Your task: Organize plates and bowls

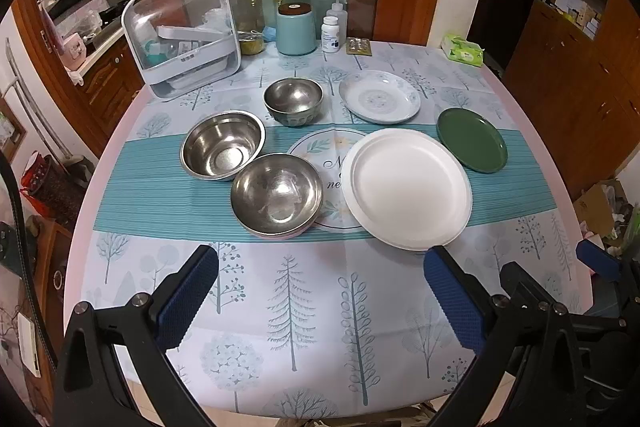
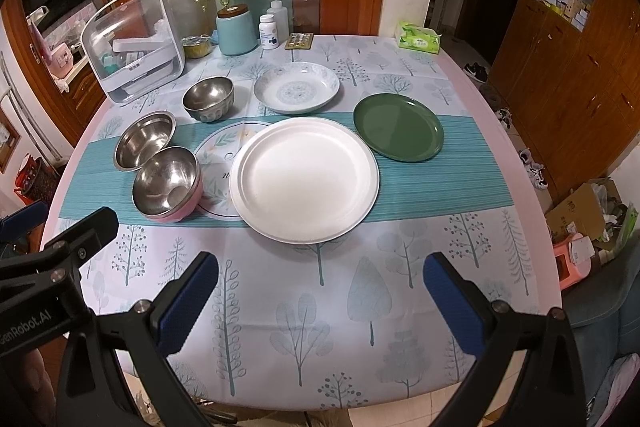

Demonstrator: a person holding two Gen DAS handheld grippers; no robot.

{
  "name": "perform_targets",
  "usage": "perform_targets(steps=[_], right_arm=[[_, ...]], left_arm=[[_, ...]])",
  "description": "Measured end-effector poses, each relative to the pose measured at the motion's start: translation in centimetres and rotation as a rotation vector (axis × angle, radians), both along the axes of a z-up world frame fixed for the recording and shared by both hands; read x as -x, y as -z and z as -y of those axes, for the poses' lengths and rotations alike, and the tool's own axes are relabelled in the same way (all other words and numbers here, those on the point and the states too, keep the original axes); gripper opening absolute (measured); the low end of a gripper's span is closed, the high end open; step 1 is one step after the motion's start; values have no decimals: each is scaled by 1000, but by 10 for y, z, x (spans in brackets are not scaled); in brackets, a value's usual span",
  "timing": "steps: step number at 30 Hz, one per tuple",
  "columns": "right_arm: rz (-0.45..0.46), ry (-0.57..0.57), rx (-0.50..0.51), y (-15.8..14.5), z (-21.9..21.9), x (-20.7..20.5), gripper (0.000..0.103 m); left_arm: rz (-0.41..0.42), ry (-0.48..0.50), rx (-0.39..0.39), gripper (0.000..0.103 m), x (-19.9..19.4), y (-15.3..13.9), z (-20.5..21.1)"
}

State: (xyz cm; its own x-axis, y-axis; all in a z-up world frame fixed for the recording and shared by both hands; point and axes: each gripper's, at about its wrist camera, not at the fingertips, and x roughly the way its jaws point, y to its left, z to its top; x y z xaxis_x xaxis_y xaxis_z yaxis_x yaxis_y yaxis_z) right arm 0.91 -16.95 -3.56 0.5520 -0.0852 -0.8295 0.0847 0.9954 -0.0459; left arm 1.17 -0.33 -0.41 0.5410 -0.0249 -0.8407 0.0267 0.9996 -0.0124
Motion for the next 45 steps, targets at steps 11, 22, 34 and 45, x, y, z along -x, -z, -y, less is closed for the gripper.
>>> perform_targets(steps=[11, 22, 34, 45], right_arm=[[-2, -2, -7, 1, 2, 0, 103], [16, -12, 1, -2, 4, -12, 103], [35, 7, 3, -2, 45, -46, 103], [-113, -16, -83, 54, 103, -114, 81]], left_arm=[[3, 3, -11, 102, -4, 0, 2], [16, 6, -9, 102, -15, 2, 10], [108, 45, -21, 102, -61, 1, 29], [-79, 211, 20, 102, -159, 60, 45]])
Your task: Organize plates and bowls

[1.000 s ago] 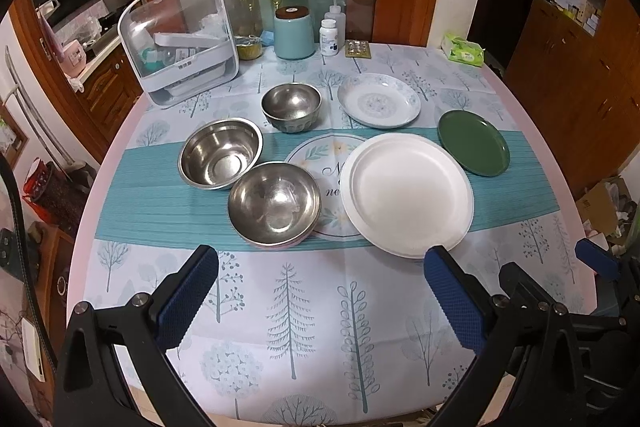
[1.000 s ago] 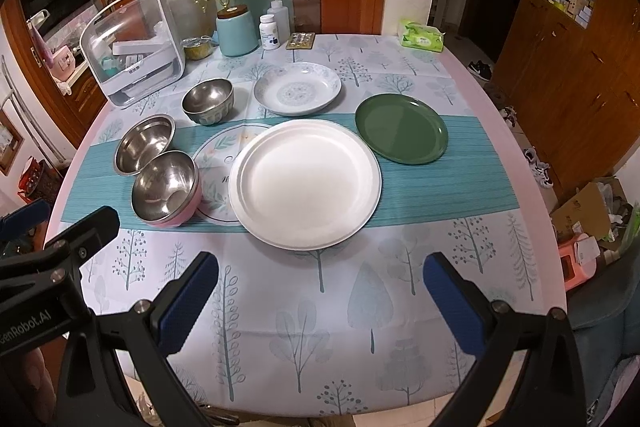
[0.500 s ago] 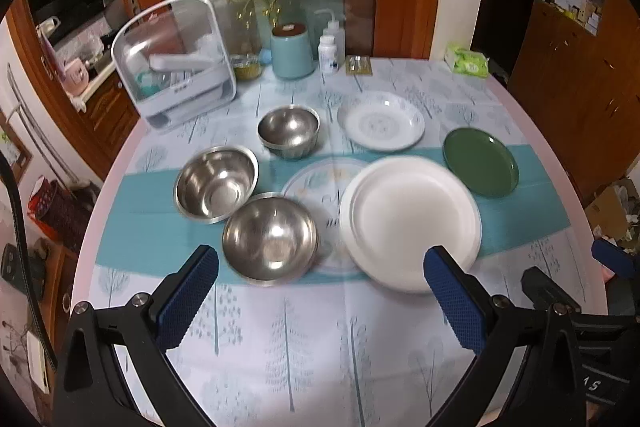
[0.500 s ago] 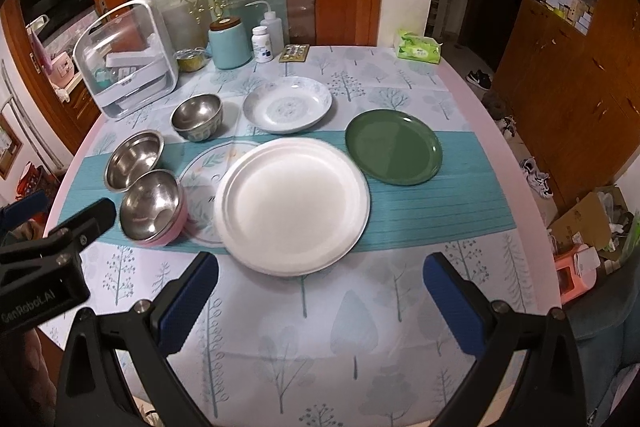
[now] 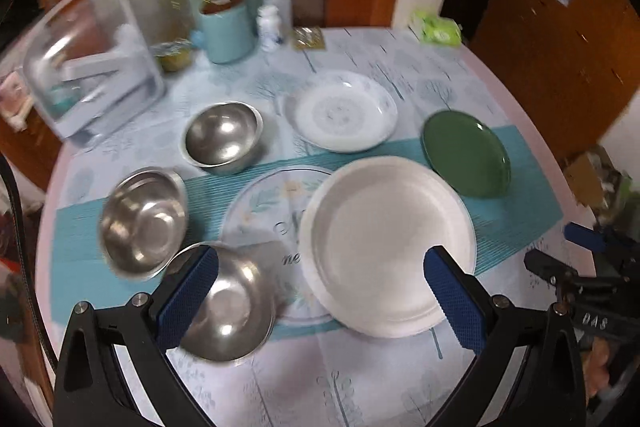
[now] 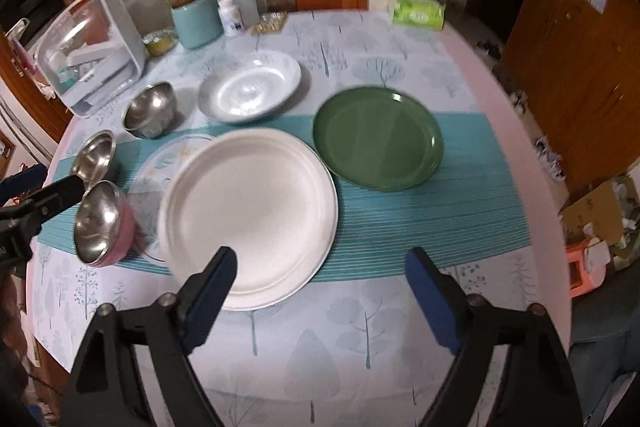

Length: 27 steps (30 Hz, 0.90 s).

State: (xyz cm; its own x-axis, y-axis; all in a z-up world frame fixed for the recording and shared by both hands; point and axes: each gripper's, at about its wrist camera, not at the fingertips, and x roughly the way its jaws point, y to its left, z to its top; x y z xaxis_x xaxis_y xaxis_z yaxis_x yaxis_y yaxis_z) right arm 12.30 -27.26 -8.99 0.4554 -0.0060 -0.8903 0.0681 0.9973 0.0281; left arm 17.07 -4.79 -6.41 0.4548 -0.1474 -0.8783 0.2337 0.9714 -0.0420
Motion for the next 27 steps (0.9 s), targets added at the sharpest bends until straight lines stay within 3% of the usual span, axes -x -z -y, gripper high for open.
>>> perform_targets(steps=[4, 13, 17, 24, 27], right_arm=[[-89, -16, -95, 29, 18, -26, 70], [-218, -35, -229, 76, 36, -62, 56], [-257, -29, -262, 90, 42, -69, 54], [-316, -21, -325, 107, 47, -78, 46], [-332, -20, -339, 112, 47, -79, 42]], left_arm=[[-93, 74, -25, 99, -38, 35, 11], [-283, 137, -61, 98, -92, 94, 22], [-382, 146, -41, 85, -108, 119, 19], [-496, 135, 23, 81, -122, 146, 6], [-537, 145, 41, 67, -122, 155, 3]])
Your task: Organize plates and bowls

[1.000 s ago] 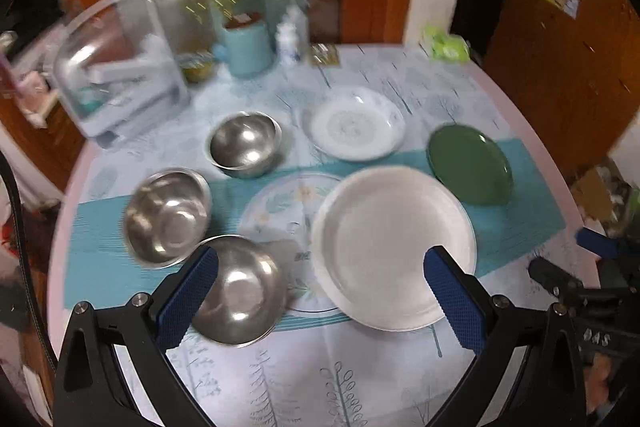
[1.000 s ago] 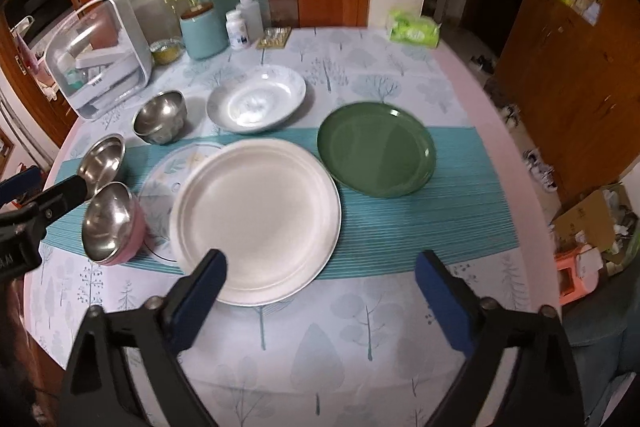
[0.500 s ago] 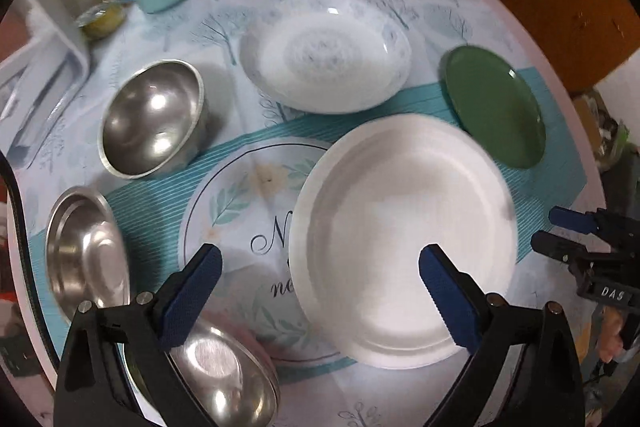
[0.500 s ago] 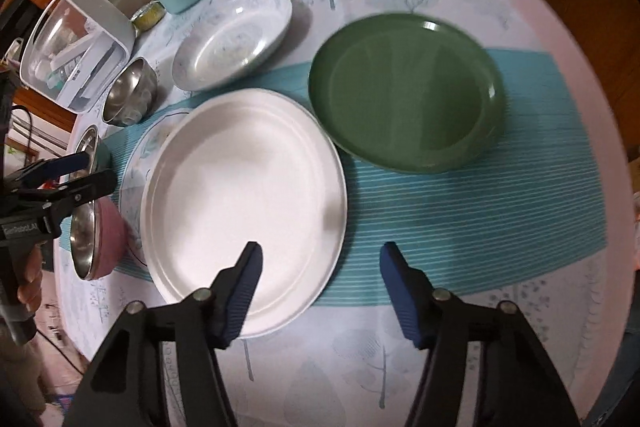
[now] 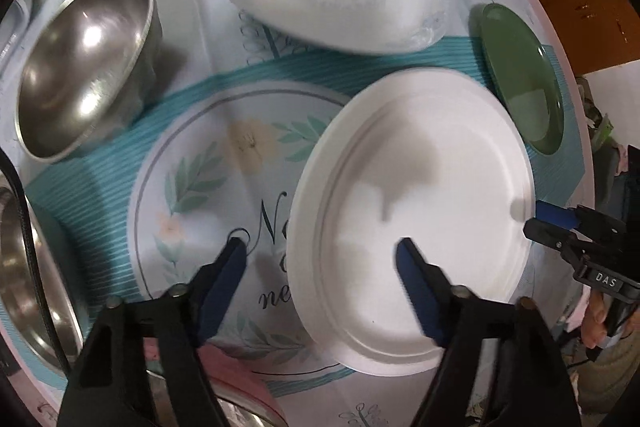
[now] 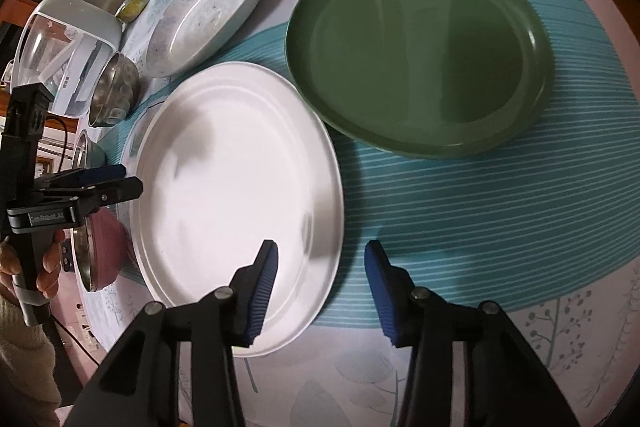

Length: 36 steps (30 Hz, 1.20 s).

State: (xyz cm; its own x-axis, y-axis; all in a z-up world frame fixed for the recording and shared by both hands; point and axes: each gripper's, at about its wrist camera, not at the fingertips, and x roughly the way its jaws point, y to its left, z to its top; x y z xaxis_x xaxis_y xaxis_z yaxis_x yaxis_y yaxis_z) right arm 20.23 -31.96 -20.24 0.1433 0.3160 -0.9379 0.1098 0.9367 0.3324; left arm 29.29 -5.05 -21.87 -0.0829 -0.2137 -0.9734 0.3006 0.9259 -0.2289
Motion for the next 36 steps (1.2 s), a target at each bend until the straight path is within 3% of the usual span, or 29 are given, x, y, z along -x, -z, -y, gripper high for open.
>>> perform_targets(steps=[5, 7, 9, 11, 14, 17, 21, 28, 36], right_arm=[[-16, -1, -14, 5, -3, -1, 35], [-20, -2, -16, 5, -5, -2, 27], [-25, -5, -11, 6, -7, -3, 24], [-25, -7, -8, 6, -7, -2, 21], [-27, 1, -7, 7, -7, -1, 21], [-26, 6, 13, 5, -5, 1, 21], [-12, 6, 29, -9, -1, 11, 21], [-3, 5, 65, -36, 15, 45, 21], [-44, -30, 116, -40, 23, 94, 22]], left_arm=[[-49, -6, 8, 57, -3, 12, -12], [-50, -11, 15, 56, -4, 13, -14], [-47, -9, 11, 48, -6, 13, -17], [-46, -4, 3, 31, -7, 14, -17], [-37, -11, -14, 20, -6, 16, -19], [-56, -39, 14, 19, -1, 10, -25], [-23, -17, 45, 19, 13, -13, -26], [6, 65, 82, 19, 72, -52, -17], [-5, 80, 77, 19, 153, -47, -19]])
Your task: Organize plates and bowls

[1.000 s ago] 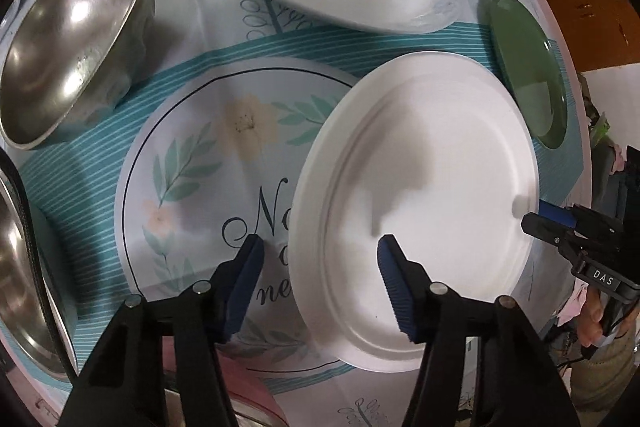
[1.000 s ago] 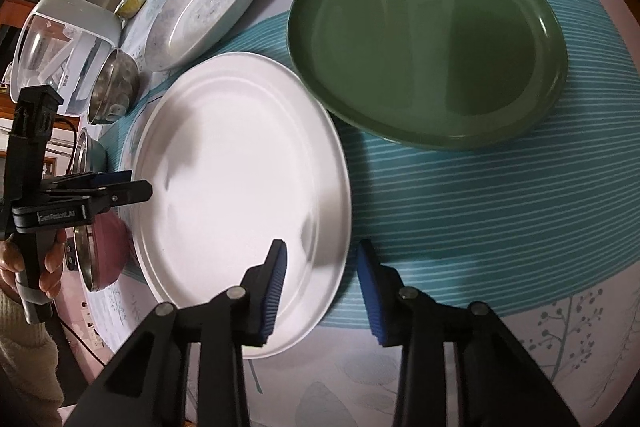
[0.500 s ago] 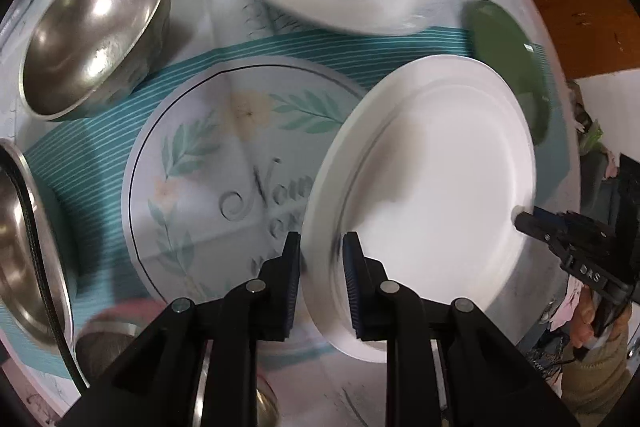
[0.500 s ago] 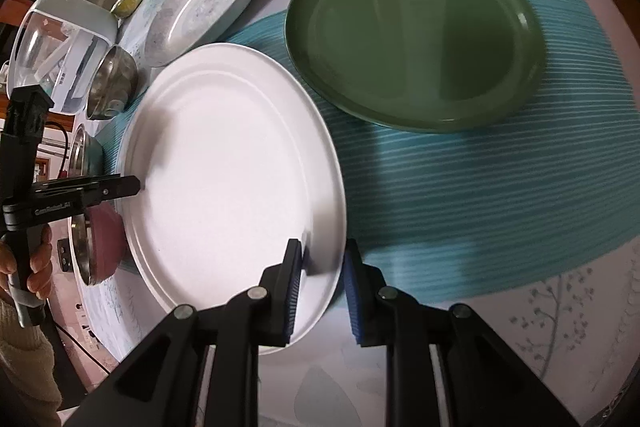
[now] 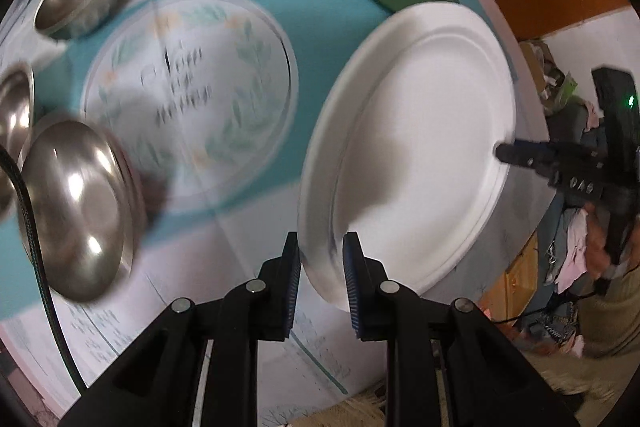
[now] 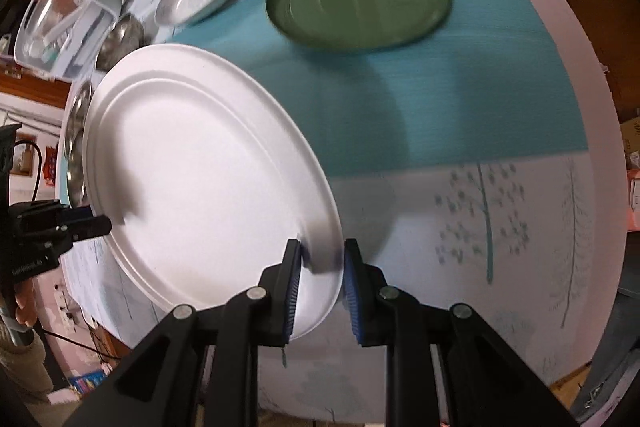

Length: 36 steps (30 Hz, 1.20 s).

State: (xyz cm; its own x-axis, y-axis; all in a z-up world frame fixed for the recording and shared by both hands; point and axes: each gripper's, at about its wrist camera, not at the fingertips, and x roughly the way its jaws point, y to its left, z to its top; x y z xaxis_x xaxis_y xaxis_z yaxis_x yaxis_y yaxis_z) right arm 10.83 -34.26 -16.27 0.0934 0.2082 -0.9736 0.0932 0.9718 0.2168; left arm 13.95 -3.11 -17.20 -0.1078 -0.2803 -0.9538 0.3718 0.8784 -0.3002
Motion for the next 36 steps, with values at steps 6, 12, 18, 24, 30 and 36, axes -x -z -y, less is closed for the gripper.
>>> perform_targets(steps=[6, 12, 18, 24, 30, 36], right_arm=[[-49, -61, 45, 14, -9, 21, 22], [-86, -113, 79, 34, -23, 31, 22], [-81, -141, 81, 41, -25, 33, 22], [-38, -145, 148, 47, -42, 30, 23], [33, -143, 259, 44, -56, 33, 43], [34, -89, 282, 37, -53, 38, 43]], left_arm=[[-39, -53, -35, 19, 45, 28, -3], [-58, -135, -32, 19, 66, 39, -12], [-38, -176, -53, 21, 74, 46, -10], [17, -174, -86, 25, 74, 44, 9], [136, -188, -125, 62, 72, 34, 19], [192, -207, -110, 63, 81, 8, 2]])
